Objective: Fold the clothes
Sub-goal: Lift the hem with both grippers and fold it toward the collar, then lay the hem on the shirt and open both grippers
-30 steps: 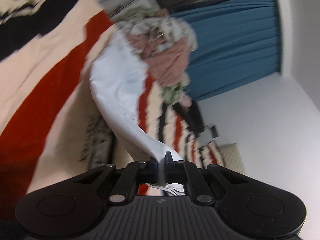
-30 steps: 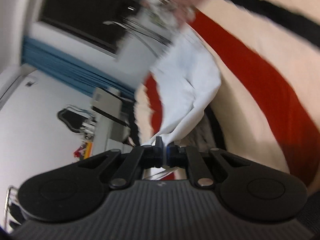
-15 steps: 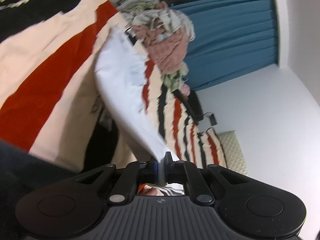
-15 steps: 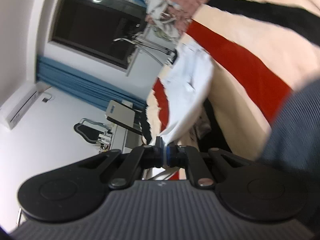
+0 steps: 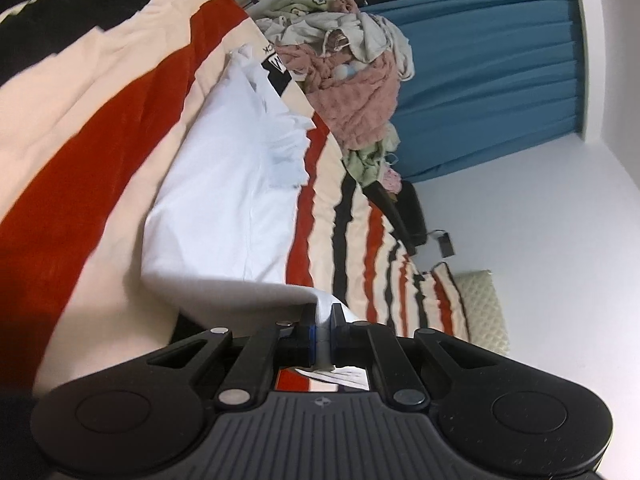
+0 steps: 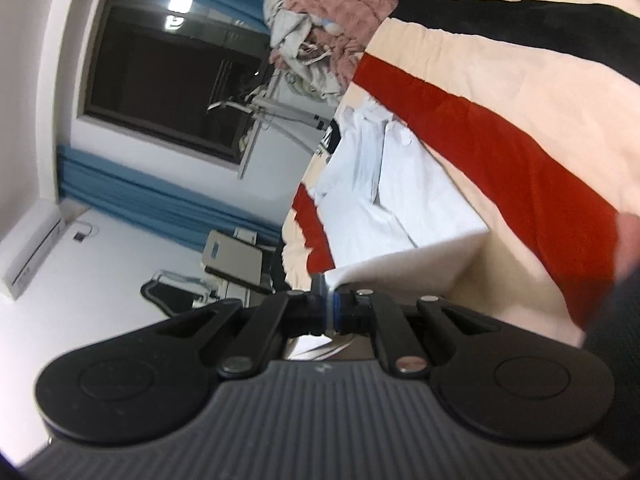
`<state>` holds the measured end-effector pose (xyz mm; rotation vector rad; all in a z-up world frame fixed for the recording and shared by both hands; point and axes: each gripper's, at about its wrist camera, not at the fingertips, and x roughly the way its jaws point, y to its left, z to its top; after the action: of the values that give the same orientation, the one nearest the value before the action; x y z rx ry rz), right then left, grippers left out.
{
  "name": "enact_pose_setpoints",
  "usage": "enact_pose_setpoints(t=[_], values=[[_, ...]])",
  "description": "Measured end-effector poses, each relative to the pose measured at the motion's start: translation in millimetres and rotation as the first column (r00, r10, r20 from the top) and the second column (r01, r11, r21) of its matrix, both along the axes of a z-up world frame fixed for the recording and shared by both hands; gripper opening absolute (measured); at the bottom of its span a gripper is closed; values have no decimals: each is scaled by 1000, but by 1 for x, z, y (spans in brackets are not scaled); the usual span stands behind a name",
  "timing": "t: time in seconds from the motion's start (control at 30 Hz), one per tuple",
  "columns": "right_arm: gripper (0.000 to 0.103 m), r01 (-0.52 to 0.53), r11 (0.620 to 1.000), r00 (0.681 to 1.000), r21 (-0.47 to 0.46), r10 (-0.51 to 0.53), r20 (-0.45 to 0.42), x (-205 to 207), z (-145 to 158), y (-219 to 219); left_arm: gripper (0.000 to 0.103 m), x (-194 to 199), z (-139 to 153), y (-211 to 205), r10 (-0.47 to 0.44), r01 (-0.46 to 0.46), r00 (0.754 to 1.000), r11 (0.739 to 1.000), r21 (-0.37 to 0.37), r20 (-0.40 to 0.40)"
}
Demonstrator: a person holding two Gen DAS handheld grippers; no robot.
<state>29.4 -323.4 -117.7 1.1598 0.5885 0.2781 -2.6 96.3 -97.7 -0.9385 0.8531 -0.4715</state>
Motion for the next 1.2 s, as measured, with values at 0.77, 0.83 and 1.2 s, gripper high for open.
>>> enact_pose_setpoints(t=[0.77,0.83,1.2], values=[[7,36,960,999,-277,-45,-26,214,-50,24,7,217,-51,-52,25,-57,995,932,358,94],[7,19,951,998,-309,-37,-53,227,-63,28,7,227,-64,-56,13,-49,996,916,399,90],[9,-36,915,995,-402,-6,-103,240,-84,38,17,232,-89,-65,-55,-16,991,854,521,121]])
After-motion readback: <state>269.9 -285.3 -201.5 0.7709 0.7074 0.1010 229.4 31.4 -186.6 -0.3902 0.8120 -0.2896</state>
